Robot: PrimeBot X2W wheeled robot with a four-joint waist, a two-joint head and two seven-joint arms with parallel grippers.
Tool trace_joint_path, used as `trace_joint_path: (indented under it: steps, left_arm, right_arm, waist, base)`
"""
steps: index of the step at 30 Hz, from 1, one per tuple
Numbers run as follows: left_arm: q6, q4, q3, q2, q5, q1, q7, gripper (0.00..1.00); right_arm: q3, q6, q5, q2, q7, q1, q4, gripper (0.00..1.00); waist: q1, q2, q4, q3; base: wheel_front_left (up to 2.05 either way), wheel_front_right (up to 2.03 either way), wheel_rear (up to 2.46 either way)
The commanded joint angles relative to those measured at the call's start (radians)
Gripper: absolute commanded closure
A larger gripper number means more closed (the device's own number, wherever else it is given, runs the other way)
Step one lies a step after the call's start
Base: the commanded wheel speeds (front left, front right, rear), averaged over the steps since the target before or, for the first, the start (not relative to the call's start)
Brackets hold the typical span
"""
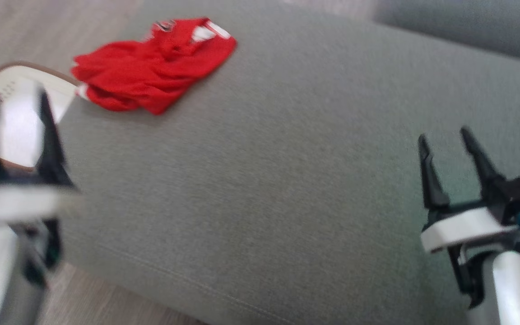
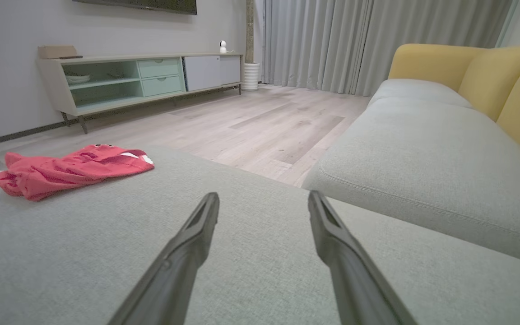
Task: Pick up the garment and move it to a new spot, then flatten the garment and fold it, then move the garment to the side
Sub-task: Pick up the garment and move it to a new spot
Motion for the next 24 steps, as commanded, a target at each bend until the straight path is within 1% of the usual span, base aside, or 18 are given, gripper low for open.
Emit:
trace_joint_path:
  steps: [1,5,7,10,11,13,17,18,24]
  left_arm:
    - [-0.006,-0.025,0.062,0.058,0.009,-0.088,0.013,0.0]
    - [-0.035,0.039,0.097,0.132,0.002,-0.286,0.074,0.0]
    - [-0.052,0.097,0.103,0.147,-0.015,-0.378,0.105,0.0]
    - [-0.077,0.206,0.079,0.17,-0.006,-0.498,0.156,0.0]
    - [-0.081,0.245,0.071,0.17,-0.004,-0.531,0.171,0.0]
    - [-0.085,0.326,0.062,0.152,-0.016,-0.587,0.192,0.0]
    - [-0.11,0.484,0.029,0.12,-0.029,-0.646,0.229,0.0]
    - [-0.11,0.484,0.029,0.12,-0.029,-0.646,0.229,0.0]
    - [-0.158,0.665,-0.003,0.071,-0.058,-0.693,0.26,0.0]
  right_arm:
    - [0.023,-0.001,-0.016,-0.005,0.01,-0.041,-0.05,0.0]
    - [0.031,-0.001,-0.055,-0.005,0.051,-0.084,-0.119,0.0]
    - [0.038,-0.001,-0.071,-0.005,0.071,-0.104,-0.158,0.0]
    - [0.046,-0.001,-0.095,-0.005,0.096,-0.131,-0.212,0.0]
    - [0.048,-0.001,-0.101,-0.005,0.105,-0.139,-0.228,0.0]
    - [0.05,-0.001,-0.112,-0.005,0.118,-0.149,-0.257,0.0]
    - [0.061,-0.001,-0.124,-0.005,0.144,-0.154,-0.304,0.0]
    - [0.061,-0.001,-0.124,-0.005,0.144,-0.154,-0.304,0.0]
    - [0.052,-0.001,-0.131,-0.014,0.163,-0.151,-0.351,0.0]
  waist:
    - [-0.0002,0.0,-0.062,0.075]
    - [-0.0002,0.0,-0.117,0.158]
    - [-0.0002,0.0,-0.144,0.203]
    - [-0.0002,0.0,-0.177,0.266]
    - [-0.0002,0.0,-0.186,0.286]
    - [-0.0002,0.0,-0.2,0.321]
    - [-0.0002,0.0,-0.223,0.379]
    - [-0.0002,0.0,-0.223,0.379]
    - [-0.0002,0.0,-0.239,0.444]
  base:
    - [0.0,0.0,0.0]
    - [0.0,0.0,0.0]
    - [0.0,0.0,0.0]
    - [0.0,0.0,0.0]
    - [0.0,0.0,0.0]
    - [0.0,0.0,0.0]
    - [0.0,0.0,0.0]
    - [0.0,0.0,0.0]
    - [0.0,0.0,0.0]
